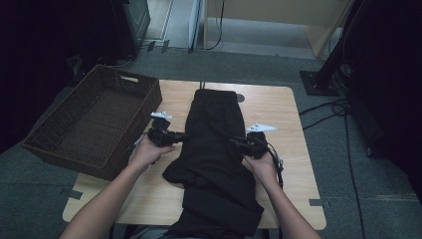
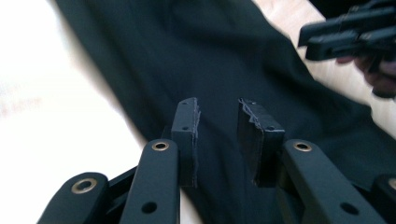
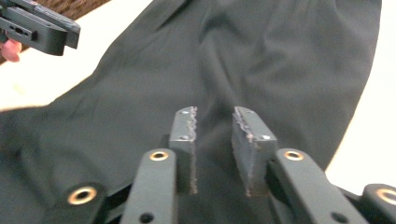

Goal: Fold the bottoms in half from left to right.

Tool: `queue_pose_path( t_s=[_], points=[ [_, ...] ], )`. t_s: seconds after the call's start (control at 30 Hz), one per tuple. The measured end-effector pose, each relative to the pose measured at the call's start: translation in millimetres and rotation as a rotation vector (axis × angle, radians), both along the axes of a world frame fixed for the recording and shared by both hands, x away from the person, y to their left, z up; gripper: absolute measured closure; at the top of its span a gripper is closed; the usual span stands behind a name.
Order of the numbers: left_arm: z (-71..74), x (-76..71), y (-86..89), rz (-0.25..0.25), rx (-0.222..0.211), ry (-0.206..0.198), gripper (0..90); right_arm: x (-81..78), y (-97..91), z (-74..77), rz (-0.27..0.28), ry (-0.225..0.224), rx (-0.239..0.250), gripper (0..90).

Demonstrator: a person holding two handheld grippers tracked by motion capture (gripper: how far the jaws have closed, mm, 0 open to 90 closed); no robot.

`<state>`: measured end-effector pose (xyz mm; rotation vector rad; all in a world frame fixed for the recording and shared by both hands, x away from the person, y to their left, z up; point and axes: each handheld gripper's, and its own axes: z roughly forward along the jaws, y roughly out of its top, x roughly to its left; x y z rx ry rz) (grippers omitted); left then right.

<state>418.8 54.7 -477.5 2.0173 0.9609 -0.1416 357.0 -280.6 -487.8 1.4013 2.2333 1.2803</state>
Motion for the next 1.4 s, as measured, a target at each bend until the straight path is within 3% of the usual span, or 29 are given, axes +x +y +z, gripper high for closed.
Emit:
queue_pose_path(
  t_s=[0.1,0.17,0.27,0.43,0.53,0.67,0.83,1.03,1.13,1.23,1.4],
  points=[
    [-3.7,13.3,-14.6,0.004,0.031,-0.016,71.8,17.9,10.5,-5.4,-0.002,0.009,0.003,76.8],
    [-8.0,18.9,-22.1,0.004,0.045,-0.021,72.6,27.3,18.1,-11.1,-0.005,0.018,-0.022,78.1],
    [-17.3,24.5,-27.5,0.012,0.065,-0.002,73.6,37.1,24.3,-19.3,-0.010,0.037,-0.041,78.7],
    [-29.5,25.1,-28.1,0.006,0.084,0.021,75.9,40.4,25.9,-27.5,-0.012,0.058,-0.067,79.4],
    [-34.3,22.9,-27.6,-0.004,0.091,0.021,76.0,40.1,24.3,-28.5,-0.009,0.057,-0.055,80.3],
    [-35.4,19.0,-26.8,-0.001,0.082,0.030,78.1,34.1,22.5,-31.0,-0.015,0.049,-0.035,81.2],
    [-36.1,0.8,-27.8,-0.016,0.082,0.016,80.2,18.7,18.1,-33.6,-0.019,0.041,-0.006,81.2],
    [-35.3,-27.2,-27.2,-0.059,0.095,0.009,79.7,-8.4,16.8,-31.4,0.026,0.043,-0.038,81.5],
    [-35.3,-39.7,-25.6,-0.076,0.086,0.012,77.4,-20.9,16.4,-30.9,0.036,0.057,-0.031,81.5],
    [-32.8,-39.4,-22.2,-0.075,0.084,0.018,69.1,-25.7,17.5,-28.4,0.055,0.071,-0.035,73.0],
    [-20.9,-24.3,-13.2,-0.018,0.044,0.010,60.1,-12.6,9.7,-18.7,0.021,0.018,-0.006,61.0]
  ],
)
